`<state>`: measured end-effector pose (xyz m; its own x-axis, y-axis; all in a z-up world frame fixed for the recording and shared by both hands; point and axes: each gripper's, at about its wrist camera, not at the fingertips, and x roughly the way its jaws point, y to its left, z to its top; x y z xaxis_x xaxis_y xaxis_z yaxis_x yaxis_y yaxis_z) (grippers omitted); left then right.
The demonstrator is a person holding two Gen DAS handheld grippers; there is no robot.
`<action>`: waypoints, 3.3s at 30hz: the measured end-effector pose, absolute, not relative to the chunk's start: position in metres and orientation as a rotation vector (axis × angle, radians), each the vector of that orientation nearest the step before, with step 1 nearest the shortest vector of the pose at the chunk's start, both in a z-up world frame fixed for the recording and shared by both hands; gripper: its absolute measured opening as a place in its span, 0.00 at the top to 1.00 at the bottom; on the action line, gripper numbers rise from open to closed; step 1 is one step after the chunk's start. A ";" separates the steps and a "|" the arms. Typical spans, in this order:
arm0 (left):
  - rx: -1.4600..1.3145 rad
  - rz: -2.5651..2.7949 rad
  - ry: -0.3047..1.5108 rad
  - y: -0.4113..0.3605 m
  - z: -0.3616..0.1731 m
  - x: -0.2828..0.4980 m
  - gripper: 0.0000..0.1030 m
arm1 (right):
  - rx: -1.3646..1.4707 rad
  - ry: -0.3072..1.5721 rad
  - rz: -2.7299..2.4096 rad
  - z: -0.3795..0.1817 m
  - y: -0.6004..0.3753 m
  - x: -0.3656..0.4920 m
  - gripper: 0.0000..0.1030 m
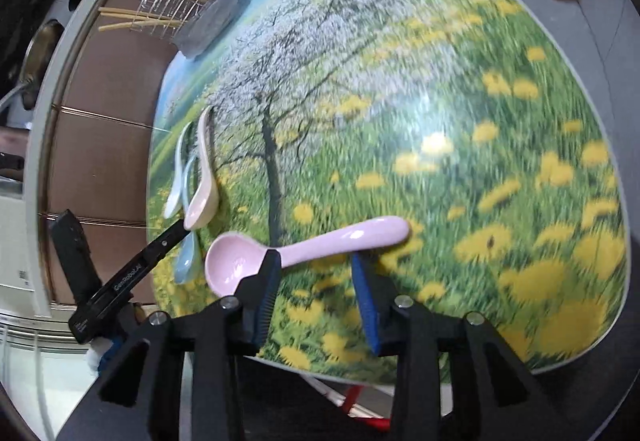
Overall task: Organize utensils
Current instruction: 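Grasp the light-blue spoon handle with the left tool while the right tool grasps the pink spoon, then lift both held spoons upright and carry them over the wire holder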
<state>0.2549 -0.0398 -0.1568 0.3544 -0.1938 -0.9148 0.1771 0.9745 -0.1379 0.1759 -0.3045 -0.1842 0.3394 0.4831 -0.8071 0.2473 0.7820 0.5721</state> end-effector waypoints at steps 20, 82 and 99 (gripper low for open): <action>0.071 -0.256 1.230 -0.063 -0.162 0.257 0.83 | 0.120 1.346 0.240 -0.177 -0.224 0.267 0.66; -0.294 -0.367 0.658 -0.014 0.020 0.319 0.85 | 0.156 0.642 0.494 0.021 -0.256 0.302 0.90; -0.239 -0.142 0.310 -0.075 0.017 0.479 0.85 | 0.078 0.220 0.454 0.030 -0.221 0.471 0.90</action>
